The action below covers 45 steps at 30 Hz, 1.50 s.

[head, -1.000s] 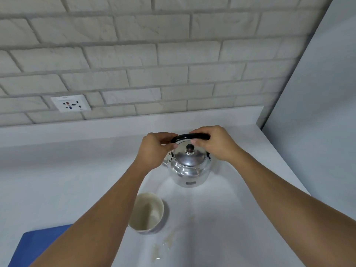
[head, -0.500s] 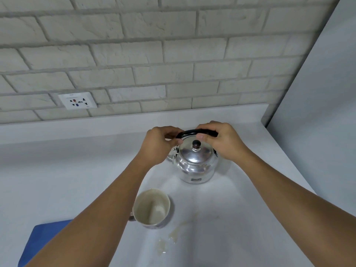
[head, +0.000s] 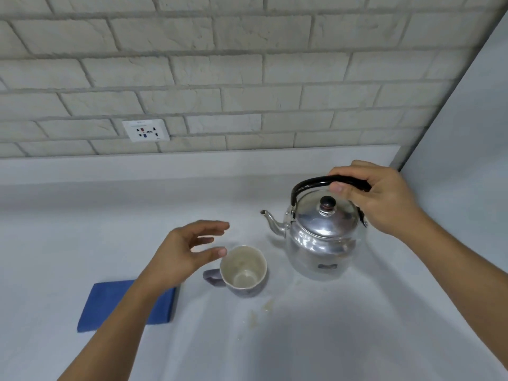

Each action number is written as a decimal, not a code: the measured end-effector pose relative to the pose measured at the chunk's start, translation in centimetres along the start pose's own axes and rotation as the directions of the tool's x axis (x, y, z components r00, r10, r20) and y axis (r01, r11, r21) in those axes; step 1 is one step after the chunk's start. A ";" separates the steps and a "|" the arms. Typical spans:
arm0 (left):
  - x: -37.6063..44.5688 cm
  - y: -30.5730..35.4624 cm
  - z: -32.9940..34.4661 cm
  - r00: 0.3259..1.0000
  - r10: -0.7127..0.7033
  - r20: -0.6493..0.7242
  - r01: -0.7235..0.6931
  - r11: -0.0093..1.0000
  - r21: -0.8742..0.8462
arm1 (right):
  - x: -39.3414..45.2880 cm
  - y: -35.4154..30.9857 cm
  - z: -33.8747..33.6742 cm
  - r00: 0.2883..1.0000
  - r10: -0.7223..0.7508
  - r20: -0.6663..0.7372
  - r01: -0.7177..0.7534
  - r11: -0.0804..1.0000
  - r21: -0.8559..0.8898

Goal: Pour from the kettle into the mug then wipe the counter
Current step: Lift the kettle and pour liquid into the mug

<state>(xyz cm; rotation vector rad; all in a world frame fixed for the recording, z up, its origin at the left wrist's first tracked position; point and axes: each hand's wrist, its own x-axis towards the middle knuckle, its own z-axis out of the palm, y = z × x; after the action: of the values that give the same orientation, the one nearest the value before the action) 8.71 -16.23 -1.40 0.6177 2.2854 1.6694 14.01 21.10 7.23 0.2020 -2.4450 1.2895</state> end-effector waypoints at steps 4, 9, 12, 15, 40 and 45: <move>-2.6 -2.8 0.1 0.998 -0.059 -0.001 0.059 0.998 0.023 | -1.2 -1.9 -0.2 0.998 -0.006 0.056 0.005 1.000 0.005; -4.2 -5.4 0.6 0.991 -0.129 -0.029 0.129 0.992 -0.015 | -2.4 -4.1 0.6 0.990 -0.022 0.142 0.029 0.999 -0.047; -4.2 -6.1 1.4 0.988 -0.146 -0.043 0.143 0.988 -0.066 | -2.8 -5.4 1.5 0.979 -0.033 0.201 0.047 0.997 -0.066; -3.9 -6.6 2.2 0.987 -0.148 -0.057 0.142 0.985 -0.094 | -2.9 -6.3 2.5 0.969 -0.046 0.241 0.073 0.992 -0.101; -3.8 -7.5 2.7 0.975 -0.202 -0.096 0.177 0.959 -0.220 | -1.2 -8.3 4.0 0.877 -0.082 0.474 0.303 0.860 -0.411; -3.8 -7.3 2.8 0.974 -0.202 -0.100 0.176 0.959 -0.224 | -0.8 -8.8 4.0 0.873 -0.073 0.482 0.307 0.850 -0.427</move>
<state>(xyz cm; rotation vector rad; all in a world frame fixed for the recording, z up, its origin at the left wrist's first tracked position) 11.89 -17.50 -9.37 0.2479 2.1247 1.8678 16.28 12.80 11.61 0.6562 -2.9510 0.5274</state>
